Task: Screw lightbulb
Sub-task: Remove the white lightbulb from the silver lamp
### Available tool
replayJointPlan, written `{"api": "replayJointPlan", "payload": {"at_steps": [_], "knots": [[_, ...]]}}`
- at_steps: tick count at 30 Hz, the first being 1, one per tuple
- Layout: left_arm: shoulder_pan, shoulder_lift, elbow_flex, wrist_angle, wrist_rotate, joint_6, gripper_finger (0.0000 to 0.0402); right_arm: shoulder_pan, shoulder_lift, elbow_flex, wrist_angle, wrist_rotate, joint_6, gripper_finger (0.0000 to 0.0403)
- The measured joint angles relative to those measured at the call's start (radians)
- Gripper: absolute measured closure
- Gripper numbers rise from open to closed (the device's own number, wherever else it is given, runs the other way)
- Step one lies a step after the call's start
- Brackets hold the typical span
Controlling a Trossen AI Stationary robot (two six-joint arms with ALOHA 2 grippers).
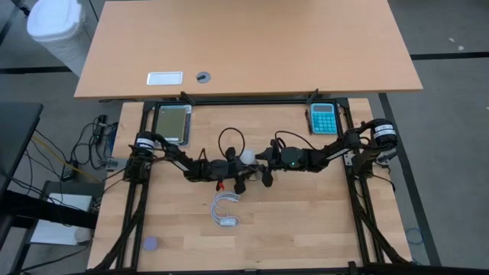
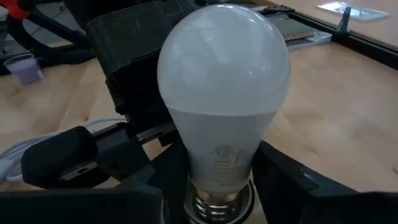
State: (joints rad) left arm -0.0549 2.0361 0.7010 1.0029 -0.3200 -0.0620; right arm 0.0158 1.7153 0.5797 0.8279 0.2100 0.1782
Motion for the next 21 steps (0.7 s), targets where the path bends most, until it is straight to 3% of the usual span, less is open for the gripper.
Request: {"api": "replayJointPlan", "payload": {"at_steps": [21], "knots": [[0.001,0.0,0.0,-0.002,-0.001,0.001,0.0213,0.002,-0.011,-0.001,0.104,0.086,-0.027,0.0251]]}}
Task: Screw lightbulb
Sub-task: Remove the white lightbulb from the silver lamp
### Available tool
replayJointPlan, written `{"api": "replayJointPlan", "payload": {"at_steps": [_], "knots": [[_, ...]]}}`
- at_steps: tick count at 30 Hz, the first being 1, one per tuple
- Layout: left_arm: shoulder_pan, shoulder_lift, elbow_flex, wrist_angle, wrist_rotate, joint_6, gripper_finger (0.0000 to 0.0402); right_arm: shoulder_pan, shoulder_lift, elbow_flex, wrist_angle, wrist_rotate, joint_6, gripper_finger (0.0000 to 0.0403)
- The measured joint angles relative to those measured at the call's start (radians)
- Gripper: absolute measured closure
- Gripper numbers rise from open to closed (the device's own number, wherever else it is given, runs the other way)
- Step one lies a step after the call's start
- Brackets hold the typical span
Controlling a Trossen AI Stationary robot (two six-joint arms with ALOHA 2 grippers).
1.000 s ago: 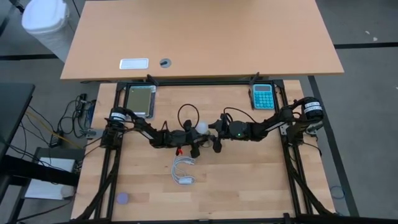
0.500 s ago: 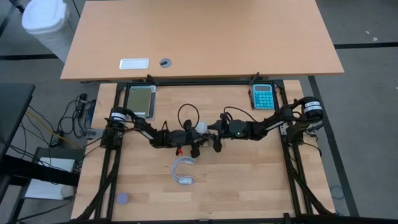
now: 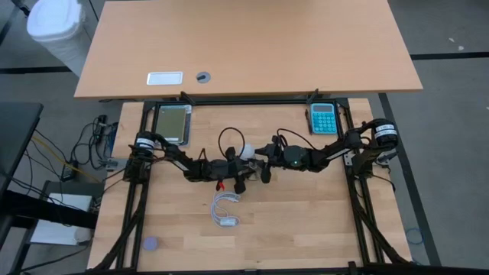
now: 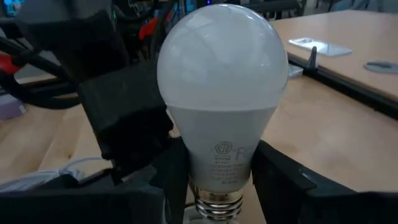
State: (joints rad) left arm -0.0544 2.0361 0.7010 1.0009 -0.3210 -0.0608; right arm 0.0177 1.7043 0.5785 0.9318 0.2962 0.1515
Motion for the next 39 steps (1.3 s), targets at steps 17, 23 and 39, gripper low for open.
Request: {"api": "replayJointPlan", "payload": {"at_steps": [17,23,39], "knots": [[0.0,0.0,0.0,-0.005,0.0,0.0,0.0213,0.065,-0.365,-0.128,-0.491,0.446,0.211,0.0252],[0.0,0.0,0.0,-0.001,-0.015,-0.003,0.0213,0.061,-0.531,-0.089,-1.01,0.342,0.505,0.0251],[0.0,0.0,0.0,-0.005,-0.108,-0.024,0.0213,0.045,-0.486,-0.061,-1.324,0.107,0.735,0.0251]]}}
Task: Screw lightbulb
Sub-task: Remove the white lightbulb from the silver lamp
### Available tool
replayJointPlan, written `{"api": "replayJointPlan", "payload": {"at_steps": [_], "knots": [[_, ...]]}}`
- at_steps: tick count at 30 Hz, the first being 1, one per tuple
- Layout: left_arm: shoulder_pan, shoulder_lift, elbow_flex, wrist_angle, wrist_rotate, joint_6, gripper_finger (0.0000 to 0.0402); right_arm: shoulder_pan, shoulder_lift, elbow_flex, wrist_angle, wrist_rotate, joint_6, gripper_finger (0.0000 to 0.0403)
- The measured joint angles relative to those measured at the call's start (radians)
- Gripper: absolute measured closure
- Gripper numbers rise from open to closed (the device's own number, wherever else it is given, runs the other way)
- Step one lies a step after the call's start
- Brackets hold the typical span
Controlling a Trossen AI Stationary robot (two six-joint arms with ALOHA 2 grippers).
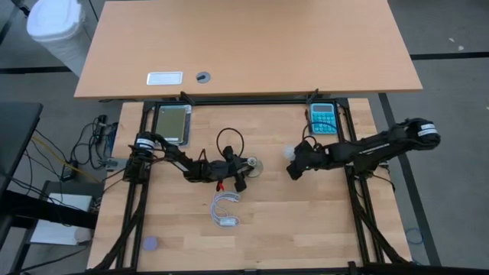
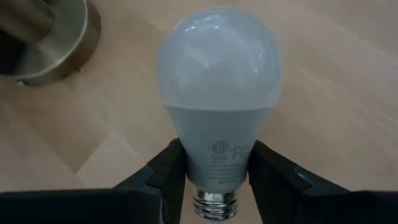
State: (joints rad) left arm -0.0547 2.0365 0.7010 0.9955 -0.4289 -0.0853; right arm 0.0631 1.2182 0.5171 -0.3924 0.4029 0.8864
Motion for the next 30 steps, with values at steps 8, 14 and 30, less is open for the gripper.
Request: {"api": "replayJointPlan", "payload": {"at_steps": [8,14,30], "knots": [[0.001,0.0,0.0,0.002,0.008,0.001,0.0213,0.002,0.017,0.001,-0.018,-0.049,0.028,0.0251],[0.001,0.0,0.0,0.004,0.013,0.001,0.0213,0.003,0.042,0.001,-0.037,-0.067,0.053,0.0251],[0.001,0.0,0.001,0.006,0.022,0.002,0.0213,0.003,0.08,0.001,-0.028,-0.085,0.056,0.0247]]}}
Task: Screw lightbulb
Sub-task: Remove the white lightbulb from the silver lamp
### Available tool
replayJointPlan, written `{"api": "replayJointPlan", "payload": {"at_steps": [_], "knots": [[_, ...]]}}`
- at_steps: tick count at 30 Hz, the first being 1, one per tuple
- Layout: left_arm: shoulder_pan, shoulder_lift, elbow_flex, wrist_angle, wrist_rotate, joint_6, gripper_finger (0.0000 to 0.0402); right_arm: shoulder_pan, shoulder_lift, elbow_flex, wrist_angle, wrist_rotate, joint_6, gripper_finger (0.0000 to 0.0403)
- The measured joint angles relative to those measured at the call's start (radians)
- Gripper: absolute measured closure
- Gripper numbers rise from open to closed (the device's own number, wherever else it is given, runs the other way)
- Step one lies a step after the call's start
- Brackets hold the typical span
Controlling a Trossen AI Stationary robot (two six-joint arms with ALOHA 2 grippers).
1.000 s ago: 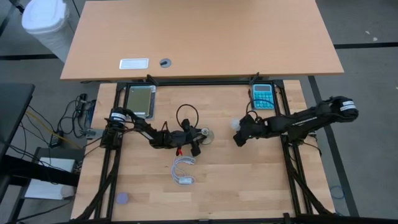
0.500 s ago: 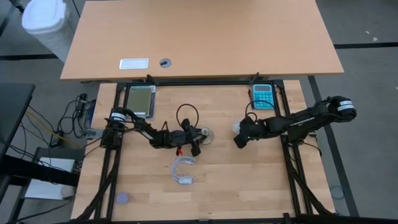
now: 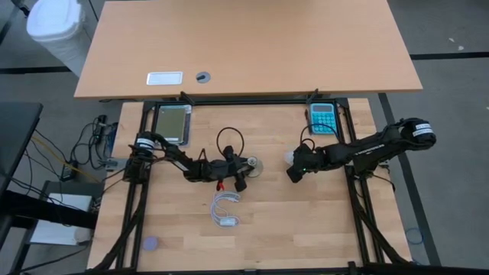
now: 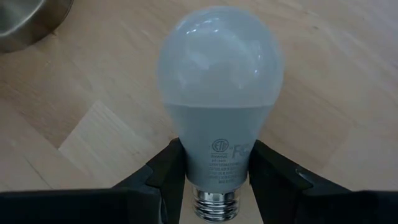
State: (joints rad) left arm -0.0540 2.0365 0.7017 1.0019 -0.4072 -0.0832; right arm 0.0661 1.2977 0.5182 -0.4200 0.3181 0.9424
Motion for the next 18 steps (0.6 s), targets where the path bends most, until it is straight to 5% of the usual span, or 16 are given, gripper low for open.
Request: {"api": "replayJointPlan", "payload": {"at_steps": [8,18], "knots": [[0.0,0.0,0.0,0.0,0.0,0.0,0.0213,0.0,0.015,0.0,0.006,-0.011,0.0,0.0239],[0.0,0.0,0.0,-0.001,0.0,0.0,0.0213,0.026,0.035,-0.008,0.015,-0.01,-0.007,0.0172]]}}
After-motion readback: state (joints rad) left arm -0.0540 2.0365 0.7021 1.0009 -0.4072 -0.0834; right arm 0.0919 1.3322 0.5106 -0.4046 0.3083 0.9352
